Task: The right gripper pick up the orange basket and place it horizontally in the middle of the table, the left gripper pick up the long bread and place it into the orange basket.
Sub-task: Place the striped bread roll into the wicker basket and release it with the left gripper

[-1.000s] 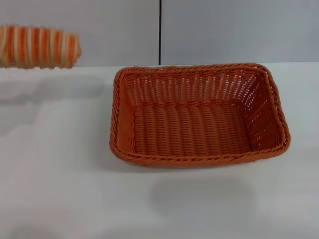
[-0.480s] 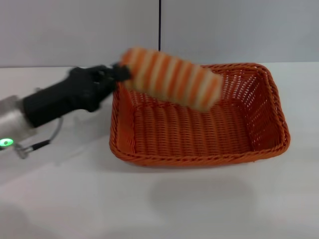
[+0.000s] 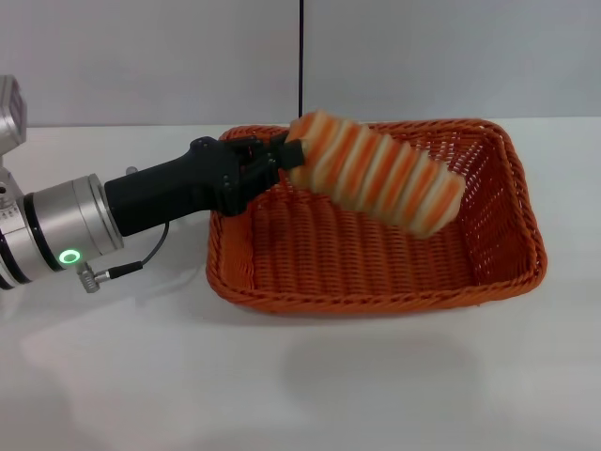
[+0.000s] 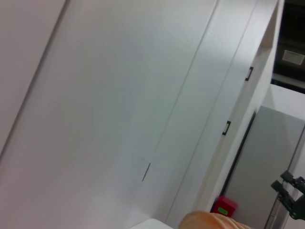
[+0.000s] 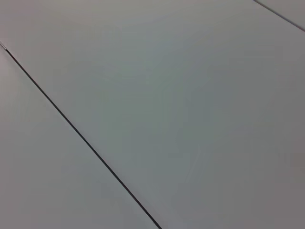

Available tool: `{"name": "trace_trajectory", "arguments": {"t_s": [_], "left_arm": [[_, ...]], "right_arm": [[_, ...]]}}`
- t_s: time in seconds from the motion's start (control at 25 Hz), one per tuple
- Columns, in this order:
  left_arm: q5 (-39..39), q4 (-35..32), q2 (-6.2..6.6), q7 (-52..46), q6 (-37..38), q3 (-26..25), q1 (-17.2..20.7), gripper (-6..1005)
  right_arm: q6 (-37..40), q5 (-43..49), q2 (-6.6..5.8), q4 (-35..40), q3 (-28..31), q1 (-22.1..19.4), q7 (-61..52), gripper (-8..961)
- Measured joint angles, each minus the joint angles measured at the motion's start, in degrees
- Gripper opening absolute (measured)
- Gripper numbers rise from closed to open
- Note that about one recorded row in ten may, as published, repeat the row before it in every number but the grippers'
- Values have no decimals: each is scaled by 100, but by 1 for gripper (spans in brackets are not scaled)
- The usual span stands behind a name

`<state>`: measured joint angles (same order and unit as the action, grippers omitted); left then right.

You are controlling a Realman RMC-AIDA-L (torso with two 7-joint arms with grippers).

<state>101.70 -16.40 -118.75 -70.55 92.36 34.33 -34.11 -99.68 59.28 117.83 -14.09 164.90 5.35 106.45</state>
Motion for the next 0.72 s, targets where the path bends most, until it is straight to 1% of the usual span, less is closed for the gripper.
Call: {"name": "trace_trajectory", "arguments": {"t_s": [0.12, 0.52, 0.6, 0.64, 0.68, 0.72], "left_arm": [[-6, -5, 6, -34, 23, 4, 27, 102], [-106, -59, 36, -19, 220, -66, 147, 491], [-331, -139, 45, -10, 326, -71, 253, 579], [-663, -273, 54, -6, 423, -72, 425, 627], [-663, -273, 54, -6, 423, -72, 425, 674], [-877, -352, 56, 7, 484, -71, 528, 722]], "right_arm": [[2, 3, -3, 4, -2, 16, 9, 457], [12, -10, 38, 46, 2, 73, 36, 458], [37, -21, 47, 47, 4, 77, 44, 457], [93, -23, 48, 51, 5, 81, 48, 457], [93, -23, 48, 51, 5, 81, 48, 457], [113, -26, 48, 53, 6, 85, 49, 457]]}}
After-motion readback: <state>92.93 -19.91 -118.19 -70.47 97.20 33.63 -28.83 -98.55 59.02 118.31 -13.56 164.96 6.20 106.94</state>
